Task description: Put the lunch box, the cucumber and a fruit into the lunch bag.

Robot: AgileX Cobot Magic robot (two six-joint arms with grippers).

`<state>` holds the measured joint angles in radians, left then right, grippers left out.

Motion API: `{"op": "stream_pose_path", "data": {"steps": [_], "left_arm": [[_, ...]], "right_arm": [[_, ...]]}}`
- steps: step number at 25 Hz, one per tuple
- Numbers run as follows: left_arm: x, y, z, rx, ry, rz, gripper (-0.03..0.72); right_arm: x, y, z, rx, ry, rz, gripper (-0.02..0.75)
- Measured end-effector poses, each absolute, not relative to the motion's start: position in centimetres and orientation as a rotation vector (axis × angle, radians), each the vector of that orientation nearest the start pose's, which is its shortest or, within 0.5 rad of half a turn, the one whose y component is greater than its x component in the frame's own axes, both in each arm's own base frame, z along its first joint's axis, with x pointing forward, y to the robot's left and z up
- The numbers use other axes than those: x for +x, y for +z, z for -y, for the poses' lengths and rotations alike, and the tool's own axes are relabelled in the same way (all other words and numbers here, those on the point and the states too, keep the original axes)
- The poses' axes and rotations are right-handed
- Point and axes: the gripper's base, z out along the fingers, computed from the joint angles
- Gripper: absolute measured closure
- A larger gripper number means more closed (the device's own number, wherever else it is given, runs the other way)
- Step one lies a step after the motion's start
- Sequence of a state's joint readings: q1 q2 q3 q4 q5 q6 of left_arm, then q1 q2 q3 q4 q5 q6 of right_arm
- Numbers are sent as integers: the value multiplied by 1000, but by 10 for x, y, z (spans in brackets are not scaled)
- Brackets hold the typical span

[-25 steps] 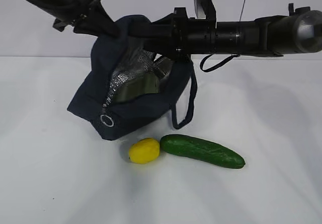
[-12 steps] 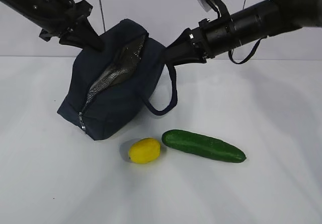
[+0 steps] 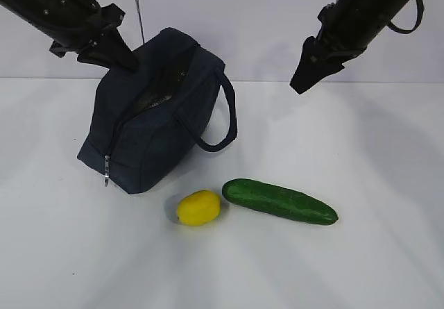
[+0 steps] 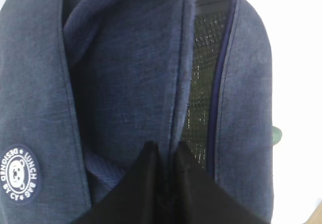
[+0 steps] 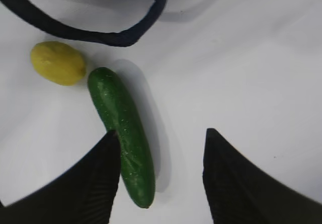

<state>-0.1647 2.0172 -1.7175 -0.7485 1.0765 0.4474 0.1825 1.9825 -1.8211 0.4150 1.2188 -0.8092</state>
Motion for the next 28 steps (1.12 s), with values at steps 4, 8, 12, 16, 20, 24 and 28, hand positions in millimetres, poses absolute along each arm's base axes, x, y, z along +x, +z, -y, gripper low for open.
{"op": "stream_pose_path", "data": {"steps": [4, 8, 12, 16, 20, 24, 28], "left_arm": [[421, 263, 125, 445, -910, -2595, 659], [421, 263, 125, 447, -911, -2597, 659], [421, 263, 125, 447, -911, -2597, 659], [421, 263, 125, 447, -911, -2597, 659], [421, 263, 125, 448, -912, -2598, 659], [421, 263, 125, 448, -912, -2598, 659], [421, 263, 125, 448, -912, -2598, 659]], "right_arm": [[392, 302, -127, -1224, 365, -2458, 316], [365, 296, -140, -1267, 379, -2512, 316], [339, 266, -134, -1301, 378, -2647, 316], [327, 244, -128, -1341, 362, -2731, 316], [325, 242, -128, -1431, 375, -2683, 316], [325, 242, -130, -1649, 388, -2512, 316], [326, 240, -131, -1716, 396, -2461, 316]]}}
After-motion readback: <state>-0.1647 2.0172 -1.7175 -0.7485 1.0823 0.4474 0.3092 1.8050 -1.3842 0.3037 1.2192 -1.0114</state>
